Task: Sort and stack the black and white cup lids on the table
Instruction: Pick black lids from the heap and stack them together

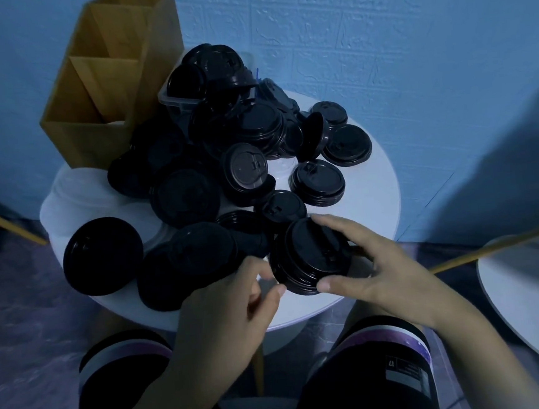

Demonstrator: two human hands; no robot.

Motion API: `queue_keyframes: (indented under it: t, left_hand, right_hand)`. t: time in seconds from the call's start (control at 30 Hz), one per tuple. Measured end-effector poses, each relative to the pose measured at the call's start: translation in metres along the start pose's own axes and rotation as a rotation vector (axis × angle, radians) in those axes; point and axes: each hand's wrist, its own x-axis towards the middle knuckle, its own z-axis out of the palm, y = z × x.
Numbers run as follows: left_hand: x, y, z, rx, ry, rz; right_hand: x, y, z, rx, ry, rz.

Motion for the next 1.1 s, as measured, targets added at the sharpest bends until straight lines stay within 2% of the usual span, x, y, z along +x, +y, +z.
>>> queue_keyframes:
  t: [0.17,0.37,0.5,0.6,0.7,0.83,1.1]
  left_hand:
    - [0.008,-0.018,-0.010,-0.025,-0.084,0.128]
    - [0.010,-0.022,-0.010,-0.003,-0.091,0.142]
    - [-0.002,-0.013,-0.005,0.055,-0.013,0.103]
    - [-0.010,-0.011,0.003,0.080,0.085,0.150]
    - [-0.016,-0.011,0.011,0.087,0.119,0.166]
    - [-0.019,-0.007,0.011,0.046,0.071,0.063]
    - [-0.012,0.004,0.009,0.049,0.018,0.001]
  right_hand:
    - [-0.001,-0.004,0.003,-0.168,0.090,0.018]
    - [-0.010,-0.013,0.011,-0.380,0.118,0.027]
    - [-0.012,-0.014,-0.001,-0.343,0.001,-0.023]
    - [-0.013,-0.014,-0.006,-0.308,-0.107,-0.033]
    - [-0.014,-0.013,-0.002,-0.317,-0.069,-0.063]
    - [-0.018,-0.013,0.005,-0.382,0.039,-0.062]
    - [-0.021,-0.015,0.008,-0.408,0.062,-0.061]
